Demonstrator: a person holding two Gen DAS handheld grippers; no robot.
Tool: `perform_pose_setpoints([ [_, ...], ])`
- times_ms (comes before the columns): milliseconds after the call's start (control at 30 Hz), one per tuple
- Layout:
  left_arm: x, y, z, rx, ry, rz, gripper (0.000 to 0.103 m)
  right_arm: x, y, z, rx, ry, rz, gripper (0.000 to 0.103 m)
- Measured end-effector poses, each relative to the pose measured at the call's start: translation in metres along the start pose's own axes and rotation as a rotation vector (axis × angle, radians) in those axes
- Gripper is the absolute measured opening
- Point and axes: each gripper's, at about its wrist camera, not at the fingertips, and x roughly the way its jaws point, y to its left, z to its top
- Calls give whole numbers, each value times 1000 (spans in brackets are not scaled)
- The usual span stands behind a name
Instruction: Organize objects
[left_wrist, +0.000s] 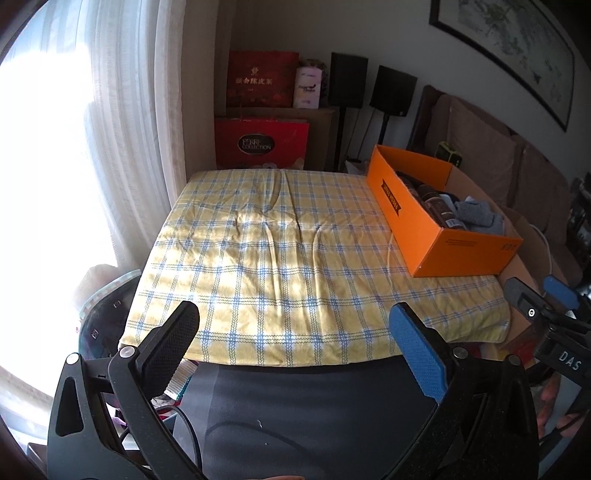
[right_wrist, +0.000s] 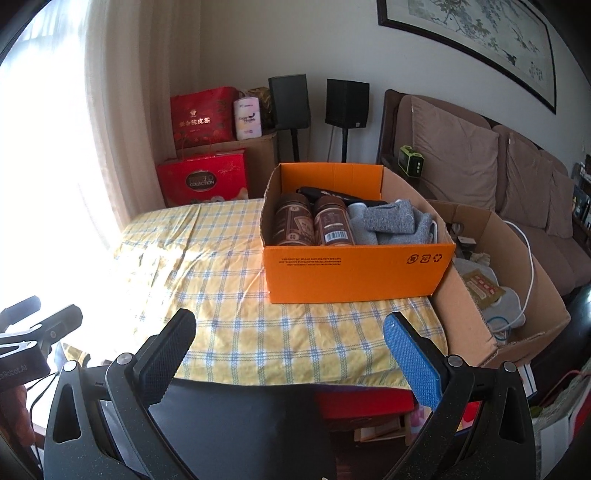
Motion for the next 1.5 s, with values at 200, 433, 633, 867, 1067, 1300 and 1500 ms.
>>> perform_pose_setpoints([
  [200,-1,0,0,0,0,2,103,1,4,-2,-14,4,-2,102],
  [433,-3,-1,-2,6,-5,13,103,-1,3,-3,-8,2,0,102],
  [633,-4,-2,-2,7,-6,16,103,-1,3,-3,-6,3,2,102],
  [867,-3,-2,-2,10,-3,17,103,-1,3,-3,-3,5,3,102],
  [1067,-1,-2,-2,12,-1,19,103,-1,3,-4,-4,5,3,102],
  [1300,-1,-2,-1,15,-2,22,103,-1,3,-4,-3,4,3,102],
  [1500,-1,-2,-1,15,-3,24,103,-1,3,-4,-3,4,3,102],
])
